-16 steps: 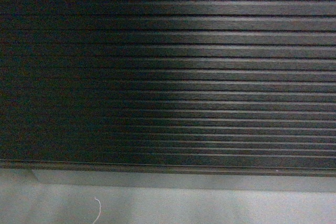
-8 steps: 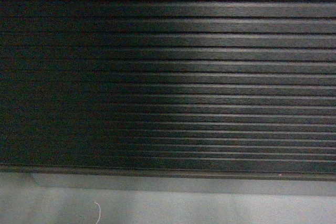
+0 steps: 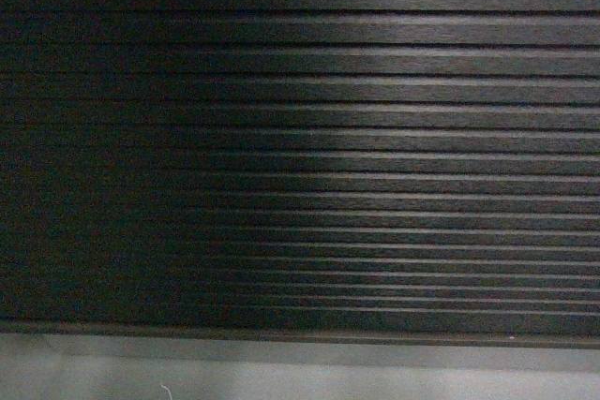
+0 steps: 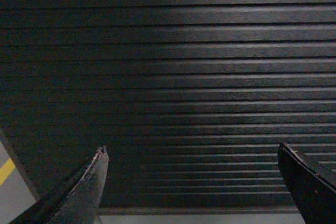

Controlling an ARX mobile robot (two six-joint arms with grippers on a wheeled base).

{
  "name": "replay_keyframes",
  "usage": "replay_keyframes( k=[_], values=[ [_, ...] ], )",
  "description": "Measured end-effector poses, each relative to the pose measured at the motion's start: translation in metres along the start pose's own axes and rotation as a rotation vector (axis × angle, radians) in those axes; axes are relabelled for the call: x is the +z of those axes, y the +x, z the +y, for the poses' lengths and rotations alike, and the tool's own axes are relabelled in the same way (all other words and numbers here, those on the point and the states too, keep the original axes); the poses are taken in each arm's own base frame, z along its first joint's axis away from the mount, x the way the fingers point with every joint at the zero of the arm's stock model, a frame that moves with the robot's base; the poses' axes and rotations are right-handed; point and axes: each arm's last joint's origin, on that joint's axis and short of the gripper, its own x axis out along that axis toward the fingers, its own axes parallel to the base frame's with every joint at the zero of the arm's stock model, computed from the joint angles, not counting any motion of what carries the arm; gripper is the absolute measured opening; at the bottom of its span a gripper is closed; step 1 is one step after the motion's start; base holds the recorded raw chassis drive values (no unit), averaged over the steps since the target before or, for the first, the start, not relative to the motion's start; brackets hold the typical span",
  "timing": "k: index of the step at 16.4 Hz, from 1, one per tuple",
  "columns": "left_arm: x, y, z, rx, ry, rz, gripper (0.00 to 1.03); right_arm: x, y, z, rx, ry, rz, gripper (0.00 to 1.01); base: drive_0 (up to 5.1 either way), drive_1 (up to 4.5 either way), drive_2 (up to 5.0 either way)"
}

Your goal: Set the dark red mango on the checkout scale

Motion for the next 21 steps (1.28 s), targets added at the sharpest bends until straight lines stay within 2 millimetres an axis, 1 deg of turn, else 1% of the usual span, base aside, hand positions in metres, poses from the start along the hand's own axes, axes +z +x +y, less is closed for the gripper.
replay_keyframes(
  k=[2, 21],
  values=[
    [0.0, 0.0, 0.0, 0.0, 0.0, 0.0, 0.98, 0.0, 0.0, 0.0, 0.0, 0.0, 0.0, 0.98, 0.1, 1.5, -1.3],
    [0.0, 0.0, 0.0, 0.001, 0.0, 0.0, 0.98, -0.0001, 0.0, 0.0, 0.0, 0.0, 0.002, 0.98, 0.0, 0.0, 0.0]
  ],
)
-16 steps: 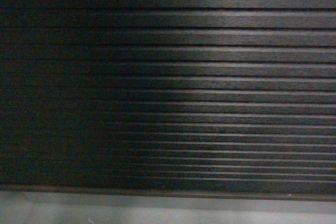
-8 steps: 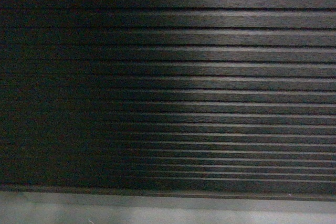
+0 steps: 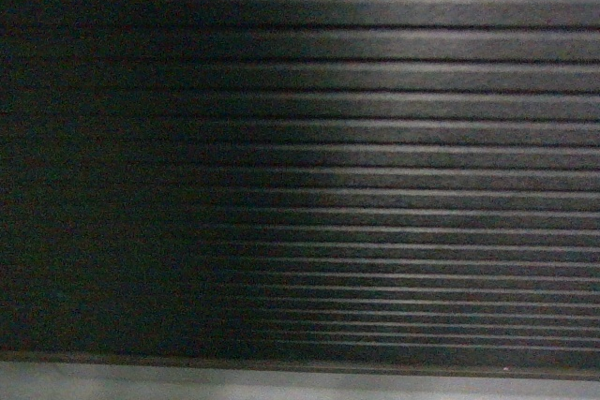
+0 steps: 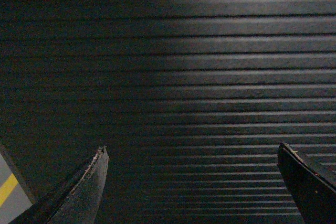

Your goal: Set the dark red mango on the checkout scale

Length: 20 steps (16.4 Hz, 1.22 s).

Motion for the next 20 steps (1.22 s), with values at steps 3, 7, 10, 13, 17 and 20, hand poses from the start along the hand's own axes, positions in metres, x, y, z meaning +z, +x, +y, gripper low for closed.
replay_keyframes(
  k=[3, 7, 10, 13, 17, 20],
  values=[
    [0.0, 0.0, 0.0, -0.002, 0.0, 0.0, 0.98, 0.0002, 0.0, 0.0001, 0.002, -0.002, -0.002, 0.98, 0.0, 0.0, 0.0],
    [0.0, 0.0, 0.0, -0.001, 0.0, 0.0, 0.98, 0.0001, 0.0, 0.0, 0.001, -0.001, -0.001, 0.98, 0.0, 0.0, 0.0],
    [0.0, 0.0, 0.0, -0.002, 0.0, 0.0, 0.98, 0.0002, 0.0, 0.0, 0.0, -0.002, -0.002, 0.98, 0.0, 0.0, 0.0],
    [0.0, 0.0, 0.0, -0.002, 0.0, 0.0, 0.98, 0.0002, 0.0, 0.0, 0.0, 0.0, -0.002, 0.98, 0.0, 0.0, 0.0],
    [0.0, 0.0, 0.0, -0.002, 0.0, 0.0, 0.98, 0.0003, 0.0, 0.0, 0.0, 0.0, -0.003, 0.98, 0.0, 0.0, 0.0],
    [0.0, 0.0, 0.0, 0.0, 0.0, 0.0, 0.98, 0.0002, 0.0, 0.0, 0.002, -0.001, -0.002, 0.98, 0.0, 0.0, 0.0]
  ],
)
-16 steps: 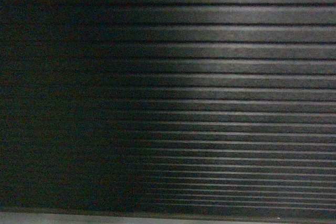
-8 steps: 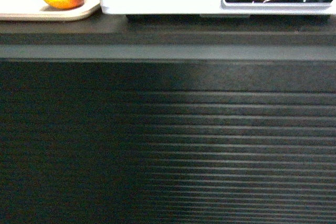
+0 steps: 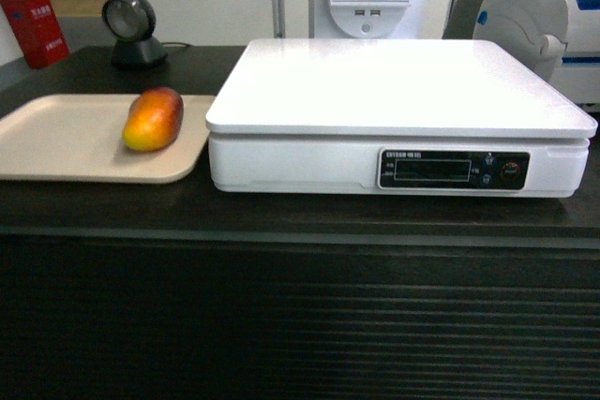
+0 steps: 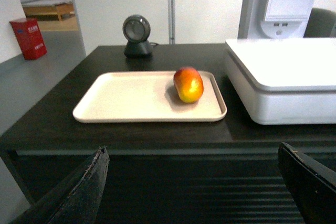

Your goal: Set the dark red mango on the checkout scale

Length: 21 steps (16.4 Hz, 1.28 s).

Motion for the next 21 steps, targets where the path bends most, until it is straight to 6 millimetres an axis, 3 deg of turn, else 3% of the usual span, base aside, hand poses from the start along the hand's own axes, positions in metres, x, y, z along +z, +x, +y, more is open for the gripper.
replay_keyframes(
  k=[21],
  values=[
    [0.0, 0.0, 0.0, -0.001, 0.0, 0.0, 0.98, 0.0, 0.0, 0.0, -0.001, 0.001, 0.0, 0.98, 0.0, 0.0, 0.0]
  ],
)
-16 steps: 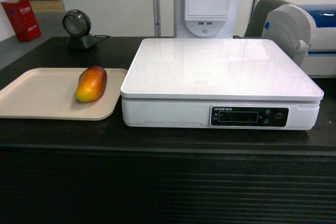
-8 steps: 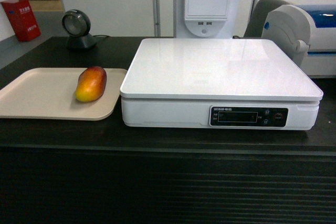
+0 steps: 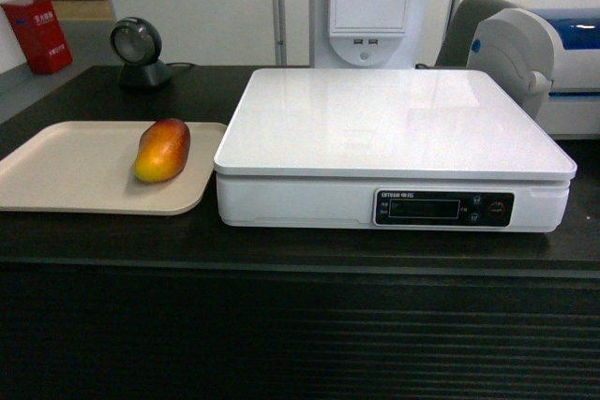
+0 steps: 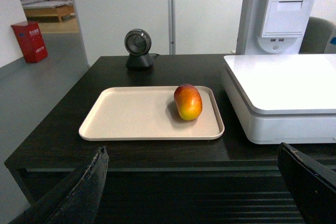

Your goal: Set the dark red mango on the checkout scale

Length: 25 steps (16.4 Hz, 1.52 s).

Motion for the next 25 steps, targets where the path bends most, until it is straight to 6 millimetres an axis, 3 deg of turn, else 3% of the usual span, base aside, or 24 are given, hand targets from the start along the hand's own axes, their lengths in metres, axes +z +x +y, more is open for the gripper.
replay_keyframes(
  k=[7, 8, 11, 14, 17, 25],
  values=[
    [-0.001, 0.0, 0.0, 0.007, -0.005, 0.006, 0.98, 0.0, 0.0, 0.0, 0.0, 0.0, 0.0, 0.98, 0.0, 0.0, 0.0],
    [0.0, 0.003, 0.0, 0.099, -0.063, 0.059, 0.98, 0.0, 0.0, 0.0, -0.001, 0.0, 0.0, 0.98, 0.0, 0.0, 0.0],
    [0.026, 0.033, 0.018, 0.209, -0.186, 0.013, 0.98, 0.0, 0.0, 0.0, 0.0, 0.0, 0.0, 0.98, 0.0, 0.0, 0.0],
    [0.035, 0.079, 0.029, 0.105, -0.176, 0.005, 0.98, 0.0, 0.0, 0.0, 0.0, 0.0, 0.0, 0.98, 0.0, 0.0, 0.0],
    [0.036, 0.137, 0.031, 0.007, -0.149, 0.059, 0.98, 0.0, 0.0, 0.0, 0.0, 0.0, 0.0, 0.98, 0.0, 0.0, 0.0],
    [0.003, 0.288, 0.007, -0.158, -0.066, 0.389, 0.98, 0.0, 0.0, 0.0, 0.0, 0.0, 0.0, 0.98, 0.0, 0.0, 0.0]
  ],
)
